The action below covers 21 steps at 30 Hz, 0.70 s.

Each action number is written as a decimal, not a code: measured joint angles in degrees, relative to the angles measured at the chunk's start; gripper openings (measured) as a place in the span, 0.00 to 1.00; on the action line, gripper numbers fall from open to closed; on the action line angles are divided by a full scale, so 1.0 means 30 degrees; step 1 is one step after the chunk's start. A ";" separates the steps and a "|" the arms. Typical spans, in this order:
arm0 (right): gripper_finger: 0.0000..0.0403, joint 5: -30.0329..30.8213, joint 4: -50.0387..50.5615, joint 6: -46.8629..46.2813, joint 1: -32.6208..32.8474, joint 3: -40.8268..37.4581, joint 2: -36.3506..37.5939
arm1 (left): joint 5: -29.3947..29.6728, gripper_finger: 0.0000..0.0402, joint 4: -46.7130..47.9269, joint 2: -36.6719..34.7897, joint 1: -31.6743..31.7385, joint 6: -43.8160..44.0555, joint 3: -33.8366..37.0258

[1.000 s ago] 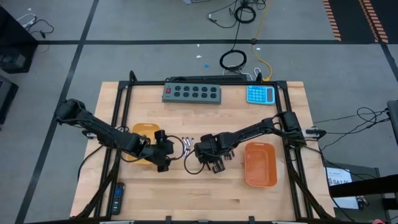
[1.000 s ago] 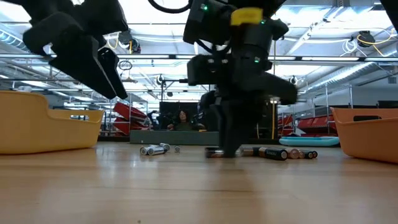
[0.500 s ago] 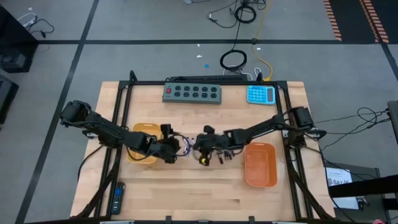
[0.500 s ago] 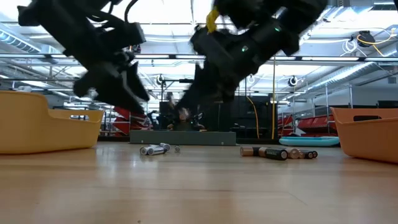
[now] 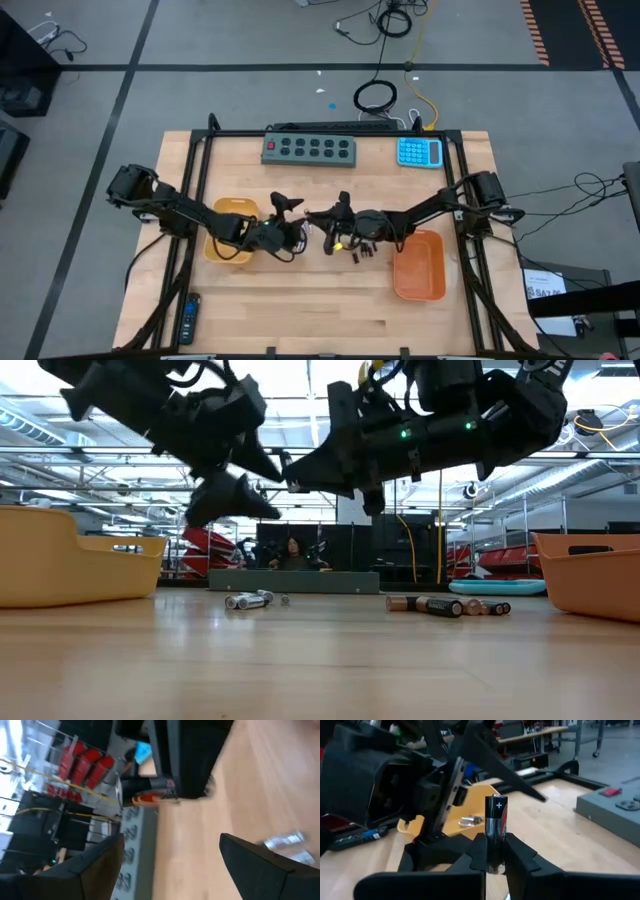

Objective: Sort batteries
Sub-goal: Put the silver battery into the yellow bin

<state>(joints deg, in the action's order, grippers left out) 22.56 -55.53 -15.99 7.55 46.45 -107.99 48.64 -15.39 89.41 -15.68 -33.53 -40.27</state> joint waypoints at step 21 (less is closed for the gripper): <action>0.05 0.2293 -0.2915 0.0692 0.0270 -0.0006 -0.0473 | 0.0803 0.83 -0.4752 -0.0007 0.0152 -0.6108 -0.0015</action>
<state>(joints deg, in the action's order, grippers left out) 29.44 -64.27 -13.91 8.36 46.44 -109.40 51.05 -29.64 89.38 -15.23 -51.85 -40.32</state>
